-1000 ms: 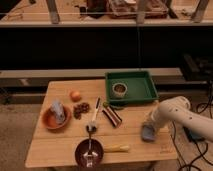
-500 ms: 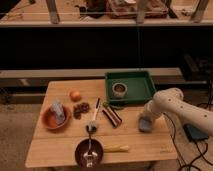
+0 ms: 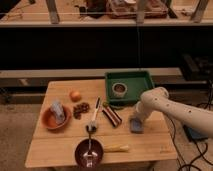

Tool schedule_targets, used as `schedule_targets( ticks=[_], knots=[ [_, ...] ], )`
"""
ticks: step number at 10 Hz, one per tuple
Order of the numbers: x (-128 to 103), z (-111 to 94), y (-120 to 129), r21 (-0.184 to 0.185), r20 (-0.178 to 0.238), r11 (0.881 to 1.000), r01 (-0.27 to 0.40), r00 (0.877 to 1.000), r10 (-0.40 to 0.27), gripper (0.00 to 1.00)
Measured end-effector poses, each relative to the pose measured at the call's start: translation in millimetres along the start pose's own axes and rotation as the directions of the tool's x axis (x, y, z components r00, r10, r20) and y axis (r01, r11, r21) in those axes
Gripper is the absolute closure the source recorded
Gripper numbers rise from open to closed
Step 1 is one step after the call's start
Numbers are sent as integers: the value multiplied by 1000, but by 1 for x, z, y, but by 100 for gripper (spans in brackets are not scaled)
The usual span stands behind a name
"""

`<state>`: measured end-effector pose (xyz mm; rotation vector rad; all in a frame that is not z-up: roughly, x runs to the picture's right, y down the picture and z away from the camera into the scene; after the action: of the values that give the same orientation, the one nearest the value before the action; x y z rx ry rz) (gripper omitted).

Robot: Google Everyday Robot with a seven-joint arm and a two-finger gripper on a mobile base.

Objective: Wipe table surface with sponge

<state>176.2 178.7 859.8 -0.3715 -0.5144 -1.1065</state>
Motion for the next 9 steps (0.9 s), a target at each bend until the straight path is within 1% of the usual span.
schedule_targets(
  ticks=[2, 3, 4, 5, 6, 7, 9],
  knots=[
    [-18, 0, -4, -14, 20, 999, 43, 999, -42, 100],
    [-23, -2, -3, -19, 23, 999, 49, 999, -49, 100],
    [-29, -7, 4, -30, 20, 998, 48, 999, -47, 100],
    [-37, -16, 18, -43, 14, 998, 36, 999, -35, 100],
    [-41, -21, 27, -50, 10, 998, 25, 1000, -25, 100],
    [-45, -26, 36, -52, 10, 999, 11, 1000, -10, 100],
    [-45, -34, 70, -47, 11, 998, -40, 999, 40, 100]
  ],
)
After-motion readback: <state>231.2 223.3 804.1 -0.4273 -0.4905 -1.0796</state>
